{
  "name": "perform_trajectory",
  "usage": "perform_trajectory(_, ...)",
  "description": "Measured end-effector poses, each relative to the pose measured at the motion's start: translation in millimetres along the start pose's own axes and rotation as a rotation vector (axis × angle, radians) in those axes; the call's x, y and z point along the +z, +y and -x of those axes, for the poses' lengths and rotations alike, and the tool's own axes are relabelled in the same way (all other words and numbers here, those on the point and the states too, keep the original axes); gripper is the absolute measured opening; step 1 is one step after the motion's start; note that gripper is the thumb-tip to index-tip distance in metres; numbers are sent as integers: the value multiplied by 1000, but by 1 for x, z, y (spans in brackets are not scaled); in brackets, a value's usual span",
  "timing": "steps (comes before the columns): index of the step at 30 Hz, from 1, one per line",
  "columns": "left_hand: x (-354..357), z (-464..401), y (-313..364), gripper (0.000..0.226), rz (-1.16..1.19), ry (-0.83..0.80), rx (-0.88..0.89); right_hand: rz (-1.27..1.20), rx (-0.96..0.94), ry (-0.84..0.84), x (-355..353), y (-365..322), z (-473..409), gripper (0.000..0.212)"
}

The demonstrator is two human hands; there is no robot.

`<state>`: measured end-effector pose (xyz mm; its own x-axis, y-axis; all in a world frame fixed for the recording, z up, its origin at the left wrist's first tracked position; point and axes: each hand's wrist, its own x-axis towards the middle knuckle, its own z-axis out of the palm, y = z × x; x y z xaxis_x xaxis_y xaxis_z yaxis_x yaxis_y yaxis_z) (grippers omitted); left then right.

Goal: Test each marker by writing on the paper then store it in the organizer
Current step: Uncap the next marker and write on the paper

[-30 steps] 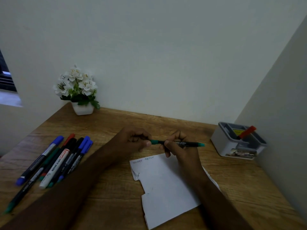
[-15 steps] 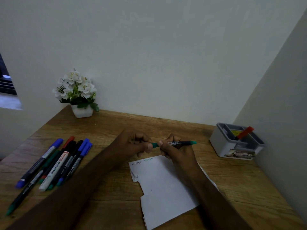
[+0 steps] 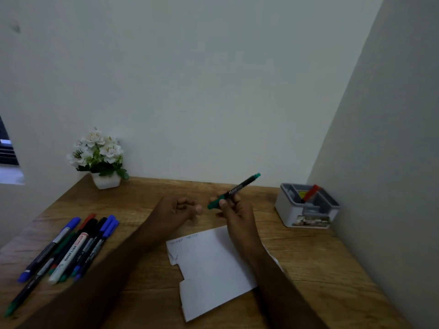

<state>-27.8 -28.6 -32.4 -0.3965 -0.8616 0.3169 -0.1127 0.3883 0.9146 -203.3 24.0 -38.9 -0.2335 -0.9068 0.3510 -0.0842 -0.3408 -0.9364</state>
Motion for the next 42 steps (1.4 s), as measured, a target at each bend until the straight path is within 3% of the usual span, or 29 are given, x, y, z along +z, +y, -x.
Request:
perform_trajectory(5,13,-21,7,8,-211,-84,40,417,-213,104,-29,-9,-7,22)
perform_trajectory(14,79,-77,45,12,-401,-237,193,750,-319,376,-153,-83,-31,11)
perform_trajectory(20,117,-97,58,13,-419,-305,244,823,-286,356,-199,-116,-40,23)
perform_trajectory(33,122,-96,50,10,-427,-331,213,985,-164,155,-197,-88,-40,11)
perform_trajectory(38,121,-96,51,10,-437,-337,240,907,-238,303,-201,-96,-40,7)
perform_trajectory(42,123,-98,53,11,-421,-330,245,975,-229,303,-205,-103,-40,7)
